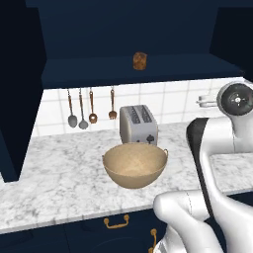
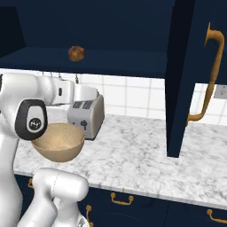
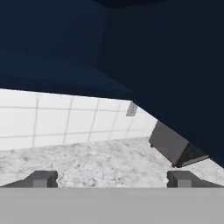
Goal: Open the cabinet, pick up the bread from the cabinet and place it in the basket. Then move the basket to the dining counter.
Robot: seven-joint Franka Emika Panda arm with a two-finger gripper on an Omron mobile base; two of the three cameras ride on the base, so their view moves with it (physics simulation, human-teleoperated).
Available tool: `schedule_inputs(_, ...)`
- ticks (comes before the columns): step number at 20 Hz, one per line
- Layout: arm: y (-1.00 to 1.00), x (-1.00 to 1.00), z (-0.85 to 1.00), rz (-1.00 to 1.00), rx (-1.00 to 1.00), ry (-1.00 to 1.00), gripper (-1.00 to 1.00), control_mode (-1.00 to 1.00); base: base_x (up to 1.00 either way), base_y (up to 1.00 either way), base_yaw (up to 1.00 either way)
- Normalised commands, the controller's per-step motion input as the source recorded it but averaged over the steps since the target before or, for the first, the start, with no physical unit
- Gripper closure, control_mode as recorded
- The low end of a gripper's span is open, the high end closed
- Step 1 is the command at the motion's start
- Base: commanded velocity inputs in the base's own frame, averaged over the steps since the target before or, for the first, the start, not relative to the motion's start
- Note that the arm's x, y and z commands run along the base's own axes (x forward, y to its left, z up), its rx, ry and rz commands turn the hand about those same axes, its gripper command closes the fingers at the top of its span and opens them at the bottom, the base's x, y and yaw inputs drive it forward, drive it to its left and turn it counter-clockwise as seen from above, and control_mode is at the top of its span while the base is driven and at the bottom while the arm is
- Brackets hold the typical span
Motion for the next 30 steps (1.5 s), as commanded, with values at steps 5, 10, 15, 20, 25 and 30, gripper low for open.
schedule_inputs(5,0.92,0.6,0.0,0.55,0.16,0.27,-1.0,-1.0,0.0,0.0,0.0)
schedule_inputs(10,0.65,0.62,0.1,0.35,0.11,0.17,-1.0,-1.0,0.0,0.0,0.0)
schedule_inputs(15,0.61,0.71,0.17,0.03,0.05,0.02,-1.0,-1.0,0.0,0.0,0.0)
schedule_inputs(20,0.4,0.67,0.17,-0.04,0.06,0.0,-1.0,-1.0,0.0,0.0,0.0)
schedule_inputs(25,0.35,0.71,0.06,-0.05,0.04,0.01,-1.0,-1.0,0.0,0.0,0.0)
schedule_inputs(30,0.28,0.51,0.0,-0.03,0.09,0.06,-1.0,-1.0,0.0,0.0,0.0)
